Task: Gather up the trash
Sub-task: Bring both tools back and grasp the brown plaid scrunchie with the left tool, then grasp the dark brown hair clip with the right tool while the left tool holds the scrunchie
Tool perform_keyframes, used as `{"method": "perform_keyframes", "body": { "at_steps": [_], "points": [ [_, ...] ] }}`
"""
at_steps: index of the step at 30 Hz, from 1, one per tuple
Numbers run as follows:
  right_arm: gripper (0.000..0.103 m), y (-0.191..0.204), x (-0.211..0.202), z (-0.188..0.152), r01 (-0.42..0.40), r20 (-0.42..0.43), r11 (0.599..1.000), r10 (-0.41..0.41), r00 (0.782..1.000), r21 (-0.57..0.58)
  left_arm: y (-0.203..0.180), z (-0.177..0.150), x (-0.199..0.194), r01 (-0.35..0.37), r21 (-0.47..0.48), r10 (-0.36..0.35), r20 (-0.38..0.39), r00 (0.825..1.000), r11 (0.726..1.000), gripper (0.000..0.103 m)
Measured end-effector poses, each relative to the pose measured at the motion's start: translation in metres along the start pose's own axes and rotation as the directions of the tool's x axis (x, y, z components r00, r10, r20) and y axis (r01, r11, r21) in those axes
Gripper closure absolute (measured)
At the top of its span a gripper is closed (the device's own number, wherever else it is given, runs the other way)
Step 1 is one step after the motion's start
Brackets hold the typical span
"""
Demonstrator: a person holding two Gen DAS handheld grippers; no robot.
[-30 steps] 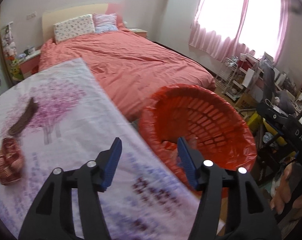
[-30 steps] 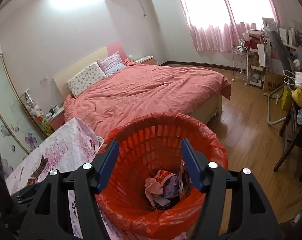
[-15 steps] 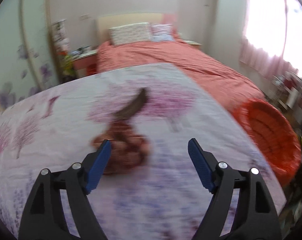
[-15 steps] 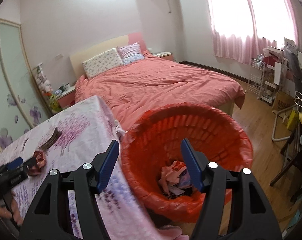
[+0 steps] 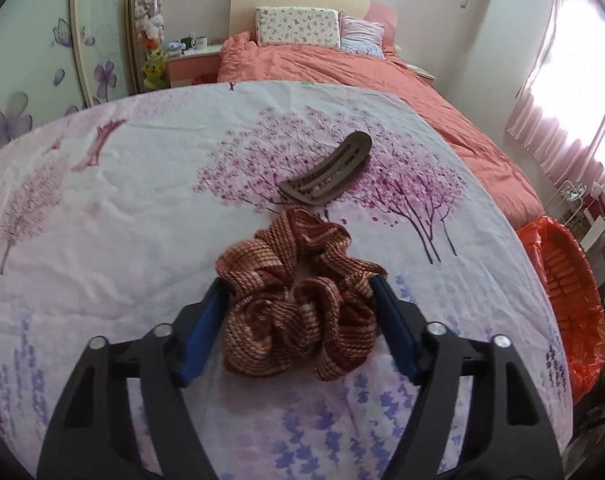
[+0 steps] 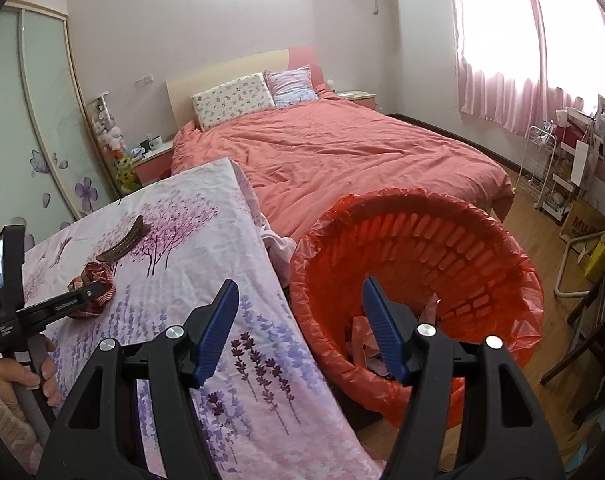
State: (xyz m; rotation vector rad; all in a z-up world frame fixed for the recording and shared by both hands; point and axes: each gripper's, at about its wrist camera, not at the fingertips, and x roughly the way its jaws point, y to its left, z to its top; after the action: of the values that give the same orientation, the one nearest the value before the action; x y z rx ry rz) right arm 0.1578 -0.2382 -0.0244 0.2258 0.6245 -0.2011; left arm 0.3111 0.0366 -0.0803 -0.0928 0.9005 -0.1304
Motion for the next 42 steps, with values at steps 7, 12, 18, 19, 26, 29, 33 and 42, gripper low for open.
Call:
{"method": "perform_keyframes", "body": {
  "at_steps": [7, 12, 18, 19, 26, 29, 33, 42],
  "points": [
    [0.039, 0.020, 0.004, -0.003, -0.021, -0.017, 1.000, 0.020, 1.000, -0.023, 0.003, 0.003, -0.009, 0.024, 0.021, -0.025, 0.035, 0.999, 0.999, 0.073],
    [0.039, 0.045, 0.011, -0.003, -0.058, -0.032, 0.996, 0.056, 0.998, -0.063, 0.039, 0.001, -0.029, -0.020, -0.006, 0.021, 0.064, 0.998, 1.000, 0.077],
    [0.039, 0.095, 0.028, -0.006, -0.121, -0.072, 0.984, 0.112, 0.991, -0.134, 0.105, 0.000, -0.048, -0.155, -0.053, 0.159, 0.085, 0.984, 0.987, 0.077],
    [0.039, 0.106, 0.033, -0.006, -0.139, -0.084, 0.980, 0.128, 0.988, -0.144, 0.115, 0.000, -0.049, -0.170, -0.066, 0.175, 0.079, 0.981, 0.983, 0.077],
    [0.040, 0.172, 0.069, -0.004, -0.252, -0.156, 0.956, 0.228, 0.961, -0.149, 0.154, -0.002, -0.035, -0.188, -0.126, 0.194, 0.039, 0.980, 0.974, 0.059],
    [0.049, 0.197, 0.086, 0.000, -0.277, -0.173, 0.951, 0.253, 0.952, -0.137, 0.155, 0.000, -0.033, -0.170, -0.122, 0.175, 0.034, 0.984, 0.978, 0.059],
    [0.061, 0.224, 0.112, 0.011, -0.300, -0.197, 0.951, 0.280, 0.939, -0.078, 0.158, -0.001, -0.030, -0.151, -0.135, 0.155, 0.018, 0.988, 0.979, 0.058],
    [0.069, 0.272, 0.147, 0.019, -0.237, -0.207, 0.954, 0.198, 0.958, -0.186, 0.154, -0.002, -0.026, -0.162, -0.121, 0.165, 0.011, 0.986, 0.979, 0.058]
  ]
}}
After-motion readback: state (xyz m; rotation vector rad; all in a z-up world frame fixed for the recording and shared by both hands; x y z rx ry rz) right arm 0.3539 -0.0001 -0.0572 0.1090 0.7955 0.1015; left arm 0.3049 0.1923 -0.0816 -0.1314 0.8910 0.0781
